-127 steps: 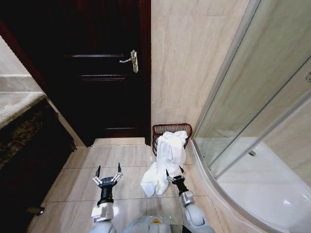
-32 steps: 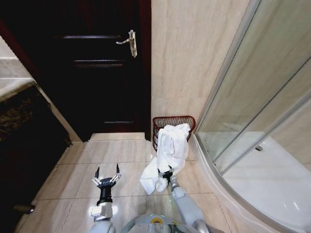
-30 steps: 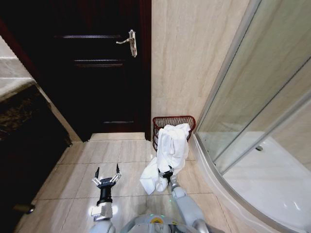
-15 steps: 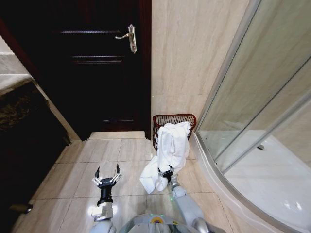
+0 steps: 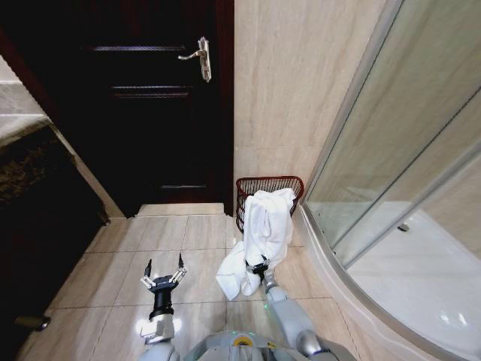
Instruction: Discard the used towel into the hamper.
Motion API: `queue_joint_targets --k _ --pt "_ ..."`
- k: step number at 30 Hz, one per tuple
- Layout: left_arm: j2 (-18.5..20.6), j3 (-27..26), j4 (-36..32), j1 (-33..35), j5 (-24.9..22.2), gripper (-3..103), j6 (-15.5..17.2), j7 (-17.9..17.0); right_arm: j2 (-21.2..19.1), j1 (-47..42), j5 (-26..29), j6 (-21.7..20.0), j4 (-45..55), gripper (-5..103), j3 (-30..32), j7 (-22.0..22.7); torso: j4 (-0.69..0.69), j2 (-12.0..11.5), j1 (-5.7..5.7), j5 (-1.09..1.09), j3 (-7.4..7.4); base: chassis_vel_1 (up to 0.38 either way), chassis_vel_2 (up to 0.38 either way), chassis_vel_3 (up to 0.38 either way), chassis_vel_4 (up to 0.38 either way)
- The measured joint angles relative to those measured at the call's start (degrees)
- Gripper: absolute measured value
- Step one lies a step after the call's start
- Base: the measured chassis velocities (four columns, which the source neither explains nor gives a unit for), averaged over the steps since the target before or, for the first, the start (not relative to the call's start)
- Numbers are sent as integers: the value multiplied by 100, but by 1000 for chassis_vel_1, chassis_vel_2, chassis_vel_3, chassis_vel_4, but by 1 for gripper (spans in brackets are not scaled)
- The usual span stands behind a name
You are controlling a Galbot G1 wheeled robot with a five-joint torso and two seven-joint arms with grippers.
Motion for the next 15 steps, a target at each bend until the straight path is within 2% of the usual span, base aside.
queue_joint_targets --k 3,4,6,8,9,11,12,13,14,15 --pt "2 -7 -6 -12 -12 100 0 -9 0 63 7 23 -108 83 11 -37 0 8 4 0 5 0 0 0 0" --pt "2 -7 -6 -12 -12 100 0 -9 0 63 7 23 -108 83 11 -37 0 8 4 0 5 0 0 0 0" --pt "-2 -6 -7 -11 -15 100 0 -12 0 66 9 27 -123 73 13 -55 0 11 5 0 8 0 0 0 0" --pt "-5 -5 -7 -9 -15 100 0 -13 0 66 10 27 -123 73 13 -63 0 12 5 0 8 0 0 0 0" --pt "-12 -4 -7 -2 -16 100 -2 -19 0 66 11 28 -124 62 13 -77 0 15 6 0 10 0 0 0 0" --pt "-15 -4 -8 2 -16 100 -3 -22 0 66 13 29 -124 62 14 -85 0 16 6 0 11 0 0 0 0" --pt "-16 -6 -13 8 -17 100 -8 -29 0 65 15 30 -124 57 14 -92 0 18 7 0 12 0 0 0 0" --pt "-15 -7 -15 10 -17 100 -18 -42 0 65 16 32 -124 46 14 -98 0 20 8 0 13 0 0 0 0" --pt "-15 -8 -16 12 -17 100 -23 -56 0 65 16 36 -125 46 14 -104 0 20 9 0 14 0 0 0 0" --pt "-15 -9 -17 13 -17 100 -27 -67 0 65 16 40 -125 40 14 -110 0 22 9 0 15 0 0 0 0"
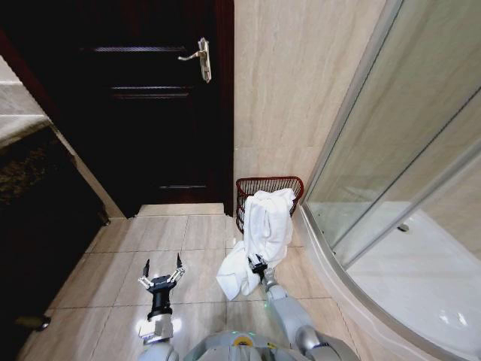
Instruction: Discard the used towel into the hamper.
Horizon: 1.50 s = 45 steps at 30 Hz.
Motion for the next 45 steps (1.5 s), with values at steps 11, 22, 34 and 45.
queue_joint_targets --k 11,22,34,45 --pt "-5 12 24 -15 -24 100 -37 -18 0 -133 -1 48 174 3 -5 107 0 8 2 0 5 0 0 0 0" --pt "55 -4 36 -51 -130 100 -53 -18 -1 -1052 -66 -205 2149 1 -47 495 0 11 4 0 7 0 0 0 0" --pt "4 66 60 -60 -105 100 -53 -5 -378 -2003 38 -1119 5603 1 41 499 0 14 5 0 9 0 0 0 0" --pt "-24 103 52 -30 -13 100 -48 12 -758 -1622 436 -1969 7288 1 56 483 0 15 5 0 10 0 0 0 0"
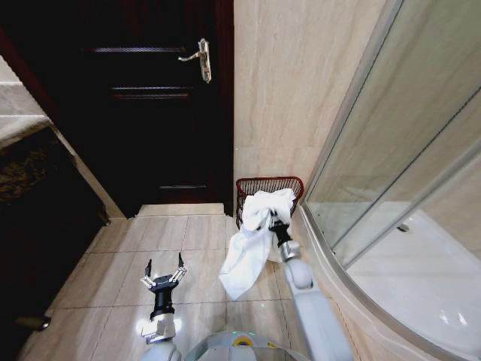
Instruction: Discard the used towel into the hamper.
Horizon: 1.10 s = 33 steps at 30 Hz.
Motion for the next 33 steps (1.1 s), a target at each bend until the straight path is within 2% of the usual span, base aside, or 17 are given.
queue_joint_targets --k 5,6,9,10,13,15,18,25,33 --pt "0 -38 -63 48 9 100 -7 -10 -440 1125 333 -532 221 1 -79 103 -1 0 1 1 2 0 0 0 0" --pt "0 -38 -63 48 9 100 -7 -10 -440 1125 333 -532 221 1 -79 103 -1 0 1 1 2 0 0 0 0" --pt "1 -42 -77 63 8 100 -20 -16 -836 1791 696 -981 433 1 -206 192 -1 1 1 0 1 0 0 0 0" --pt "1 -42 -77 63 8 100 -20 -16 -836 1791 696 -981 433 1 -206 192 -1 1 1 0 1 0 0 0 0" --pt "-5 -31 -91 73 9 100 -43 -18 -1236 2456 1067 -1286 445 1 -355 297 -1 1 1 1 2 0 0 0 0" --pt "-9 -26 -92 74 12 100 -45 -18 -1312 2570 1147 -1322 427 1 -389 312 -1 1 1 1 2 0 0 0 0" --pt "-39 -10 -97 78 38 100 -52 -19 -1682 3240 1553 -1496 294 1 -557 352 -1 1 1 2 2 0 0 0 0" --pt "-43 27 -94 78 88 100 -54 -17 -1912 4148 2050 -1823 277 1 -798 451 -2 1 1 1 2 0 0 0 0" --pt "-48 23 -127 112 79 100 -73 -20 -2060 5775 2461 -2045 -459 1 -1348 548 0 1 2 3 3 0 0 0 0"
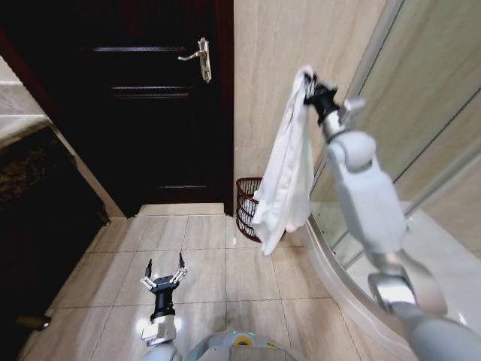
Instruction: Discard the used towel into the hamper.
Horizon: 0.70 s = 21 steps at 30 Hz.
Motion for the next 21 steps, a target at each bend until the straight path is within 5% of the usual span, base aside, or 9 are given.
queue_joint_targets --k 11,21 --pt "25 -30 -53 38 -99 100 -66 -3 3 2135 378 -58 -1424 1 -775 10 -1 0 -1 -2 -1 0 0 0 0" --pt "79 -52 -110 22 -243 100 -67 10 976 3865 -390 343 -3767 1 -783 -314 -1 1 0 -2 -1 0 0 0 0"
